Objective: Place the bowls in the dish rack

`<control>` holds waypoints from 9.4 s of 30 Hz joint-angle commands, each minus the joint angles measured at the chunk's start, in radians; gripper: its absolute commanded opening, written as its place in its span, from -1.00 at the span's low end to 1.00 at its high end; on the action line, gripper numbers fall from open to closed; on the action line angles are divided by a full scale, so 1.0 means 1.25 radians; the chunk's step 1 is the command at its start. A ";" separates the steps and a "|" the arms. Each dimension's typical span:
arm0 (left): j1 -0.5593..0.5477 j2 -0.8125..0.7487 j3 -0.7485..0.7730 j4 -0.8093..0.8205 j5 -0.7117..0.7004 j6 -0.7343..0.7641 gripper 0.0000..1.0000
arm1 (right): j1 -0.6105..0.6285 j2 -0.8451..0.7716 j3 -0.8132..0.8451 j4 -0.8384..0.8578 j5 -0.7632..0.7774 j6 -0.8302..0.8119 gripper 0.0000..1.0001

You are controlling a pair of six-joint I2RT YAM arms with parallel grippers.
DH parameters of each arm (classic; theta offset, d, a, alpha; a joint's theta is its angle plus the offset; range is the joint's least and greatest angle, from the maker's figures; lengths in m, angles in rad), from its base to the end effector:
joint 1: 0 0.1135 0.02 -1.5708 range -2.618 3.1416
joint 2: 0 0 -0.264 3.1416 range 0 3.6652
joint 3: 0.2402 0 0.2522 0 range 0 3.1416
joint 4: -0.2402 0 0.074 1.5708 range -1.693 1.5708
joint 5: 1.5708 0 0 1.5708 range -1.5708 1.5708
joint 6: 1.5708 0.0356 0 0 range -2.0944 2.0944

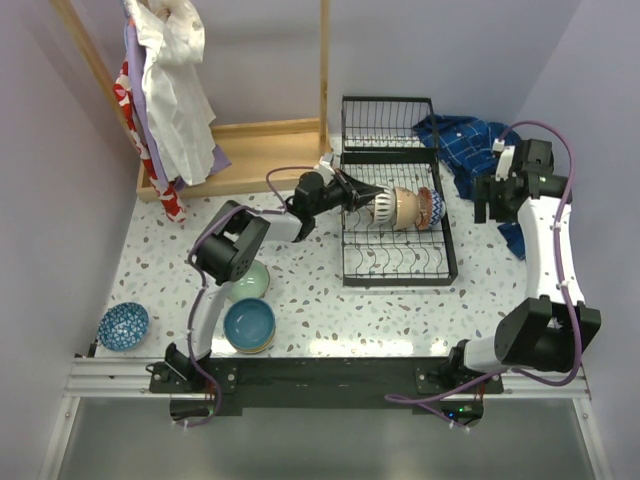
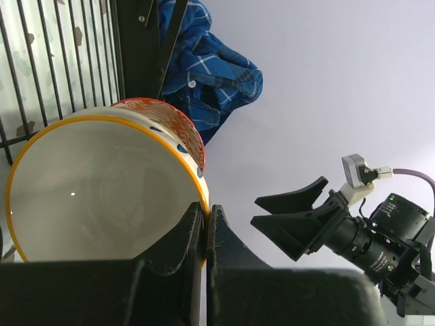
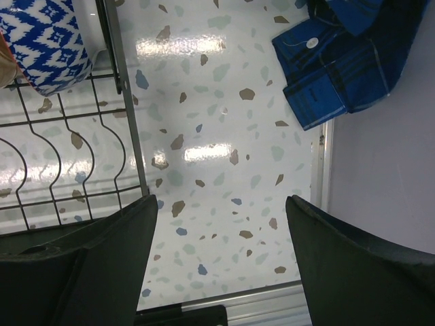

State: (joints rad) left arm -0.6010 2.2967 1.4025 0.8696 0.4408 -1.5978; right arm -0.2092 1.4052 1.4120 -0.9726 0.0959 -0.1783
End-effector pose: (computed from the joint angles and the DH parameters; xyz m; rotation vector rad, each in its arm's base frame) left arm 0.4051 -0.2962 0.1549 -0.5676 1.9503 -1.9269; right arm 0.2764 -0.0622 0.3455 0.0777 2.5516 -0.2736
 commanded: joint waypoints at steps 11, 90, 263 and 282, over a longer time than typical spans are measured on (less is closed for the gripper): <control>-0.008 0.035 0.028 0.069 -0.007 -0.029 -1.00 | 0.015 0.016 0.009 0.010 0.019 -0.016 0.61; 0.403 -0.957 -0.270 -1.594 -0.299 2.072 0.10 | 0.069 -0.454 -0.229 0.049 -0.219 -0.116 0.62; 0.140 -0.138 -0.202 -0.043 0.160 0.349 -0.67 | 0.057 -0.114 -0.017 -0.102 -0.039 -0.032 0.62; 0.131 -0.273 -0.134 -0.265 0.115 0.644 0.21 | 0.057 -0.144 -0.021 -0.091 -0.076 -0.011 0.64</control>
State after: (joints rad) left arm -0.4389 2.0338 1.1938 0.5835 0.6106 -0.9112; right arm -0.1322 1.2724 1.3888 -1.1194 0.0250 -0.2111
